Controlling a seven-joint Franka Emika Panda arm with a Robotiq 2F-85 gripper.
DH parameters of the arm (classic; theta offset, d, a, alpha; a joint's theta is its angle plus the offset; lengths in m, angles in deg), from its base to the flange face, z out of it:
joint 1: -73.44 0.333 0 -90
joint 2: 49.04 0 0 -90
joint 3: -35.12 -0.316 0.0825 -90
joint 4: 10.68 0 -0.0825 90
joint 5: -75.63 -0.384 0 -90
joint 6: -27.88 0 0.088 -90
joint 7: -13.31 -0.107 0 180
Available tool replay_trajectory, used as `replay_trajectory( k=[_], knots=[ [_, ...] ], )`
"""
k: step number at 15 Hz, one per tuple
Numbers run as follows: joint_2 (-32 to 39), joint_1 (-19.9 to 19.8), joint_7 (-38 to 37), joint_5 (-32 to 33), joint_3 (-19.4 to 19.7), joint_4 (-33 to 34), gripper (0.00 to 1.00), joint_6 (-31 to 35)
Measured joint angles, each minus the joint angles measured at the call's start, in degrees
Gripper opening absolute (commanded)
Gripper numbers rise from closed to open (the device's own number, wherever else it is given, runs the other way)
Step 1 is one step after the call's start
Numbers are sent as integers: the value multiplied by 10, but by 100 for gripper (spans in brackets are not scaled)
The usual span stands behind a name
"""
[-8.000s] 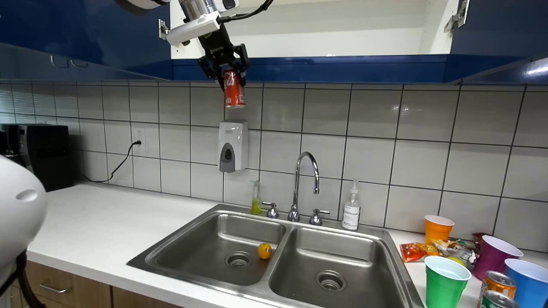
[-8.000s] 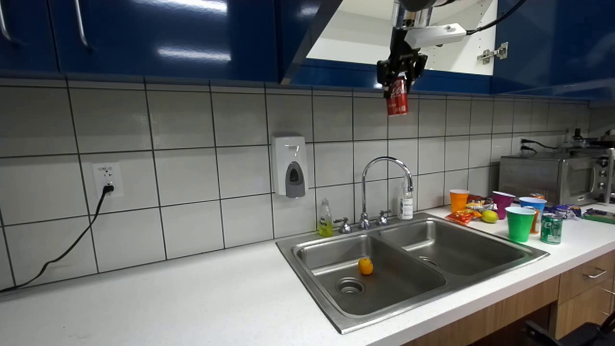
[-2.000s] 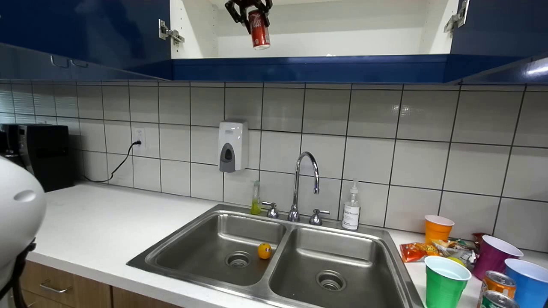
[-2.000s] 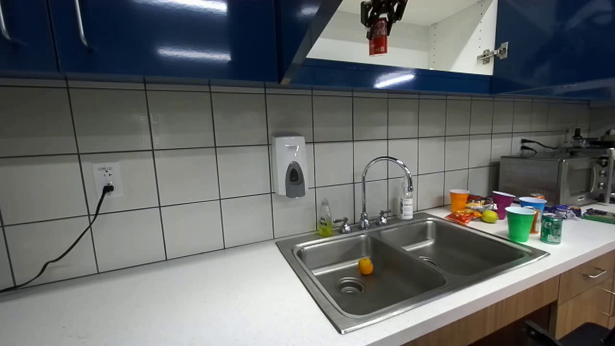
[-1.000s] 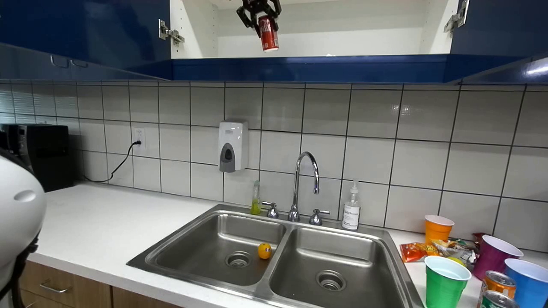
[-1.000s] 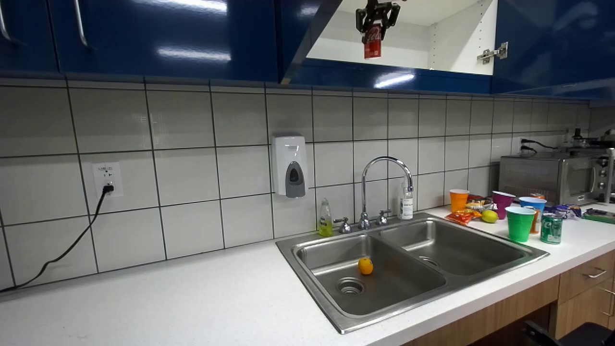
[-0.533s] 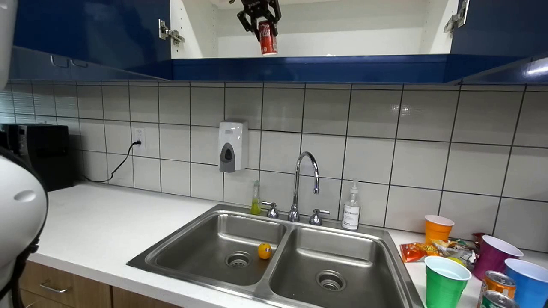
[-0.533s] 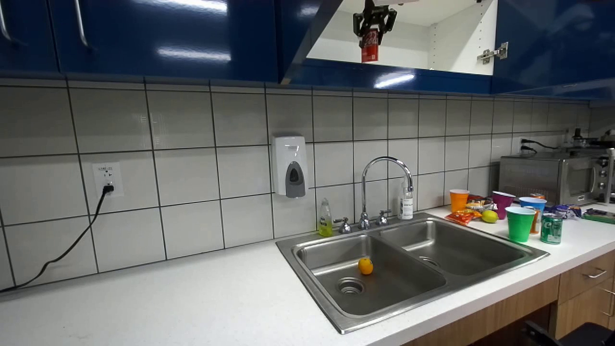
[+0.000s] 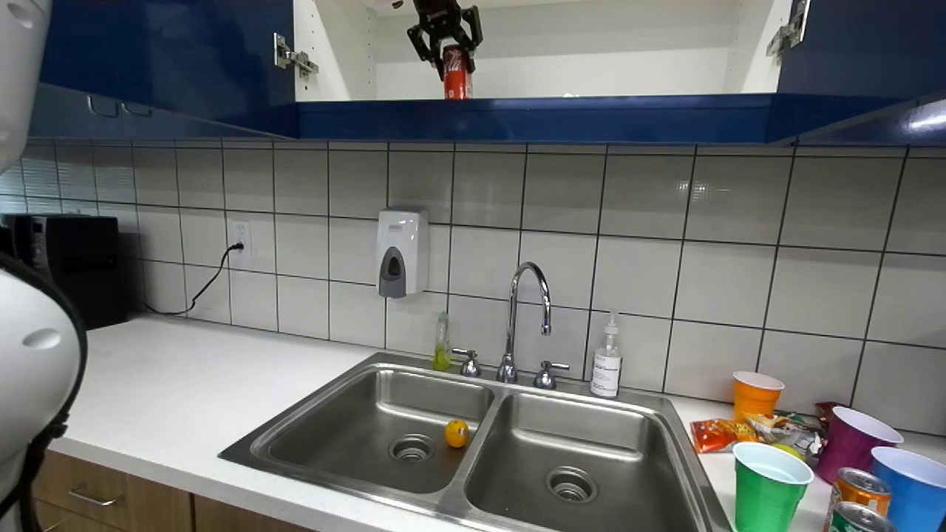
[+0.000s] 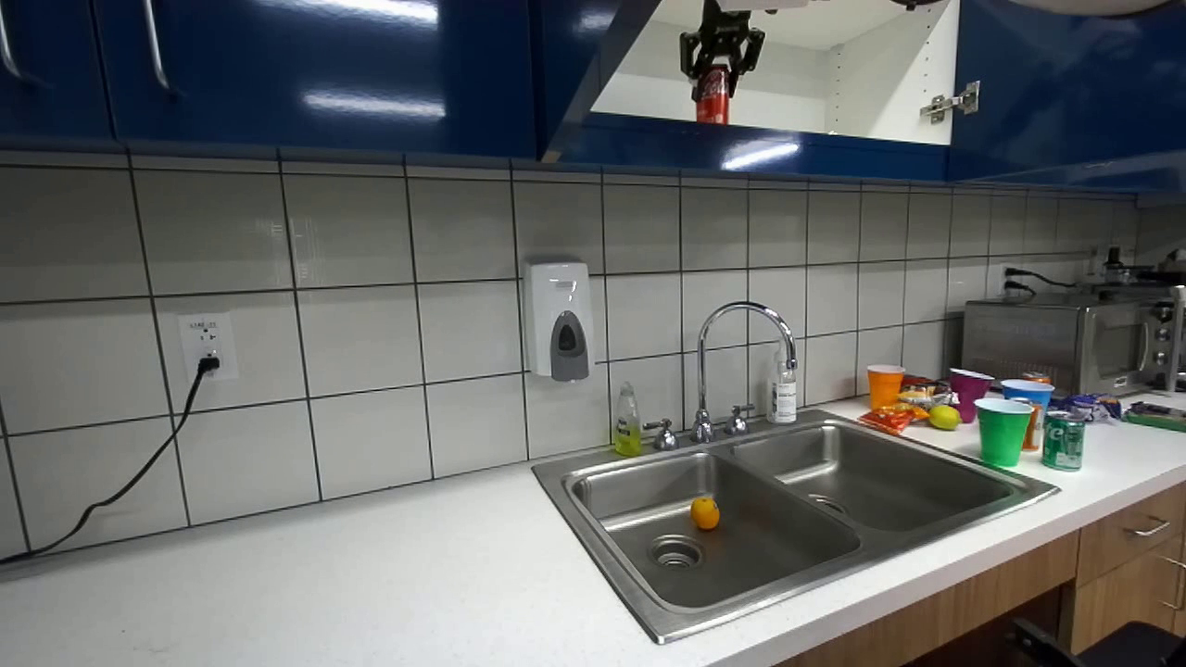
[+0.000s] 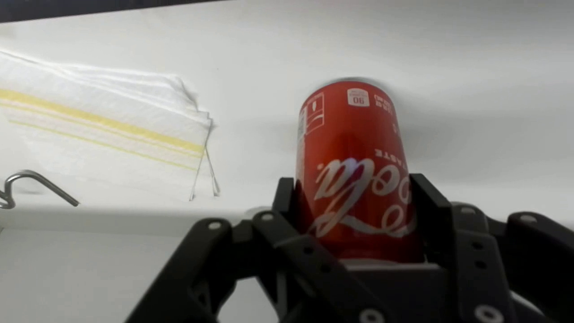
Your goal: Remove the red can from the sink and put it in the cabinet
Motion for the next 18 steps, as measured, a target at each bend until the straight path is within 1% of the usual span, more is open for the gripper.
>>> replay_trajectory(
  k=[4, 5, 6, 7, 8, 18],
  knots=[
    [11, -2, 0, -7, 2, 16, 40, -15],
    [13, -2, 0, -8, 3, 20, 90, -17],
    [15, -2, 0, -8, 3, 23, 92, -19],
    [17, -2, 0, -9, 4, 26, 97, -21],
    [19, -2, 0, -9, 5, 29, 100, -22],
    [23, -2, 3, -16, 5, 55, 100, -36]
  ],
)
